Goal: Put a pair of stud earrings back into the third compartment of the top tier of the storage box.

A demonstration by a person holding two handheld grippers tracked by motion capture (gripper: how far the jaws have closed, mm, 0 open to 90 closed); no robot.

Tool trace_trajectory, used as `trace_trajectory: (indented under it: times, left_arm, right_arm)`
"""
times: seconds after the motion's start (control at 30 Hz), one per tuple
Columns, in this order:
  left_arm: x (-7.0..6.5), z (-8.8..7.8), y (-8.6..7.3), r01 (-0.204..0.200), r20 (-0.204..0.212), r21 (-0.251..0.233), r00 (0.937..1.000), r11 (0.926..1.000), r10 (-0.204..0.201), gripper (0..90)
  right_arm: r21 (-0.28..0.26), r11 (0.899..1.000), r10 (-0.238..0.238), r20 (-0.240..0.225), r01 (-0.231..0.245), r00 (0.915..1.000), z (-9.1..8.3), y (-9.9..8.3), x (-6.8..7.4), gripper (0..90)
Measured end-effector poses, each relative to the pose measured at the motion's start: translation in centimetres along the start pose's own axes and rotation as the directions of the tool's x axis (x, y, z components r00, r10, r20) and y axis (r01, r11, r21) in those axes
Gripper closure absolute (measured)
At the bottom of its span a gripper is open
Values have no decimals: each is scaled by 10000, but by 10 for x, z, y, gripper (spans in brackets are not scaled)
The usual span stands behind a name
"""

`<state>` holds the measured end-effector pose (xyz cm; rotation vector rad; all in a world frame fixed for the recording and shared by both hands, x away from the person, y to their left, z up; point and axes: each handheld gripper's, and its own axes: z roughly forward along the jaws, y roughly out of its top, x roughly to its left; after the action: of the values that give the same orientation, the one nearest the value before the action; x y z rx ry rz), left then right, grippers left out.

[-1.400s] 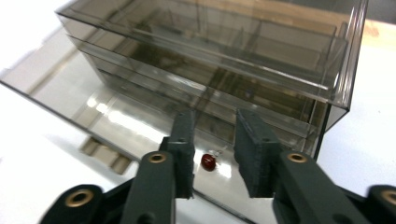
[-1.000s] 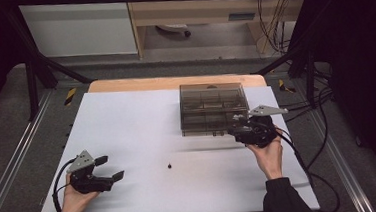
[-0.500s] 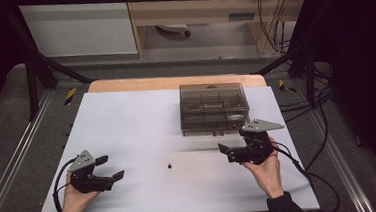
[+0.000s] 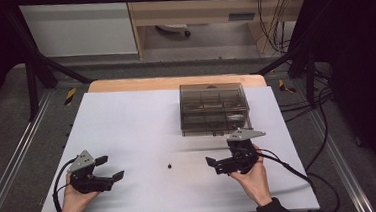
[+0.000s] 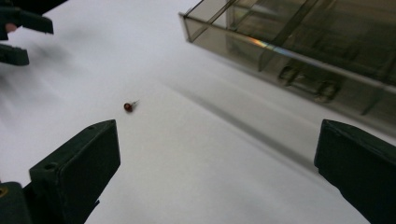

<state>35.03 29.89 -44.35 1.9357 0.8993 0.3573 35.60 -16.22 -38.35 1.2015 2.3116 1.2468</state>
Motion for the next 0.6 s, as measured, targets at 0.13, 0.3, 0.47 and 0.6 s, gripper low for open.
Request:
trace_trajectory:
  times: [0.13,0.3,0.47,0.6]
  left_arm:
    - [0,0,0,-2,-11,-16,10000,10000,2,91]
    - [0,-1,0,-8,-10,-14,10000,10000,8,91]
    - [0,-1,0,-12,-13,-12,10000,10000,12,91]
    - [0,-1,0,-13,-6,-15,10000,10000,13,91]
  right_arm:
    - [101,9999,-71,-187,73,9998,11,-1,9,5]
    - [312,9989,-346,-259,354,9991,26,-1,19,4]
    - [516,9975,-466,-385,485,9982,43,1,30,4]
    - [526,9967,-581,-579,612,9966,57,4,42,5]
